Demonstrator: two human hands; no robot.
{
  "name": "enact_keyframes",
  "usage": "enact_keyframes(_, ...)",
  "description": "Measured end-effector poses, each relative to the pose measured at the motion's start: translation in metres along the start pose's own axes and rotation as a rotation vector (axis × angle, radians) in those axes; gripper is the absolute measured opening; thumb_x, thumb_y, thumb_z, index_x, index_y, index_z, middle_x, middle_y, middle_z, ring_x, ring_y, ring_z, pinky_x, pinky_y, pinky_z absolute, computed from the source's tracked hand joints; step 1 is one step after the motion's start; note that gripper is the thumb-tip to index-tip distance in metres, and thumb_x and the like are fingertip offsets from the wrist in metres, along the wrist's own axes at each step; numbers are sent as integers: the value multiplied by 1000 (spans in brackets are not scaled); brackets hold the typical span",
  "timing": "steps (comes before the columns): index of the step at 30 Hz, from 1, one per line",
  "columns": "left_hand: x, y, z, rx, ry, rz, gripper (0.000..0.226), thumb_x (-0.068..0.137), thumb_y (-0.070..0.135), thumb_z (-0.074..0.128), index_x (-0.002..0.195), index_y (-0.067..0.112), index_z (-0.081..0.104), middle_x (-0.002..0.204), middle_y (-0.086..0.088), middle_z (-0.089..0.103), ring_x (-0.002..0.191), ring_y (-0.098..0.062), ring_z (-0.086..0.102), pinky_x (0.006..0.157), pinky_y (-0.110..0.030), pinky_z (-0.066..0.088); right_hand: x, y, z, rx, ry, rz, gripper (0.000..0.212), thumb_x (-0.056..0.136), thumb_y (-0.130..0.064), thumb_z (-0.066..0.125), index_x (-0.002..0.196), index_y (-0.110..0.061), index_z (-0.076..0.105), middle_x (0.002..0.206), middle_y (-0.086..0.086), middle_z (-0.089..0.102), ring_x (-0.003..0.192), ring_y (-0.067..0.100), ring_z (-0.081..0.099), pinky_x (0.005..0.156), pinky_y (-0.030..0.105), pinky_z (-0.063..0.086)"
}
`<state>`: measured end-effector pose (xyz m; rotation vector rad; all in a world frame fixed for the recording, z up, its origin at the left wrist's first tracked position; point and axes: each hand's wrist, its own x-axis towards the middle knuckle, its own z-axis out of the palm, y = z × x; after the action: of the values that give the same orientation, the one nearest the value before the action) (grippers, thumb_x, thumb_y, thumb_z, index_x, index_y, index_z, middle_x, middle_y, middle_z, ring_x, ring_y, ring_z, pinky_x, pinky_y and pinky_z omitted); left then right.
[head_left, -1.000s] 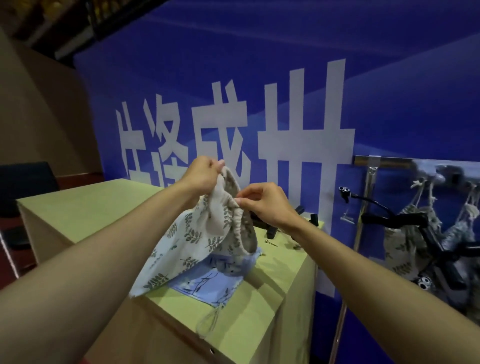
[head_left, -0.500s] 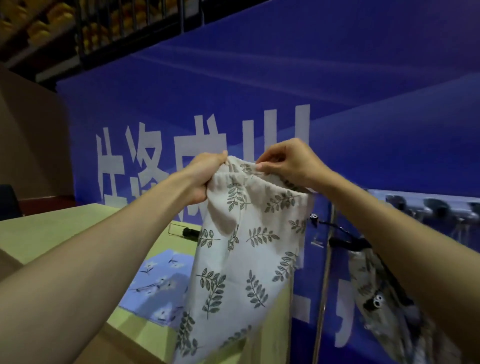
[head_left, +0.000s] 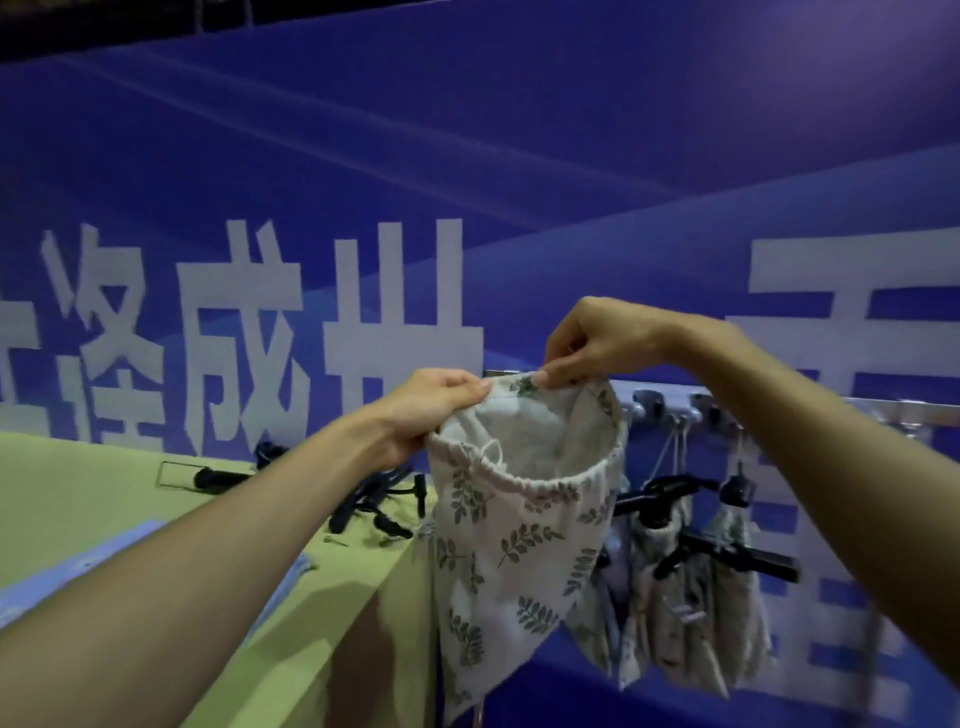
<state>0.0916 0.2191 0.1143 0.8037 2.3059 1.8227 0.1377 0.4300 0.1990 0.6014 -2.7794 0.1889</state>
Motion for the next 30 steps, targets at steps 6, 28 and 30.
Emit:
enact_keyframes(6, 0, -8, 14, 83, 123, 68, 23, 95, 30, 58, 95, 10, 71, 87, -5, 72, 76, -13, 66, 70, -26, 55, -3, 0, 7, -52, -27, 21, 35, 85, -50, 64, 71, -19, 73, 62, -8, 67, 56, 3, 57, 59, 21, 45)
enact_keyframes(28, -51, -185, -127, 94, 410, -299, 35, 79, 41, 64, 85, 7, 70, 86, -13, 68, 83, -23, 62, 78, -36, 47, 118, -68, 202, 229, -163, -171, 20, 90, -38, 63, 97, -22, 73, 90, -11, 70, 78, -2, 61, 70, 16, 47)
enact_keyframes(30, -46, -199, -131, 60, 422, -310, 26, 86, 35, 62, 85, 9, 69, 86, -10, 71, 80, -20, 65, 78, -33, 50, 133, -68, 218, 254, -94, -158, 18, 91, -34, 63, 99, -21, 73, 95, -7, 71, 79, -1, 60, 67, 10, 42)
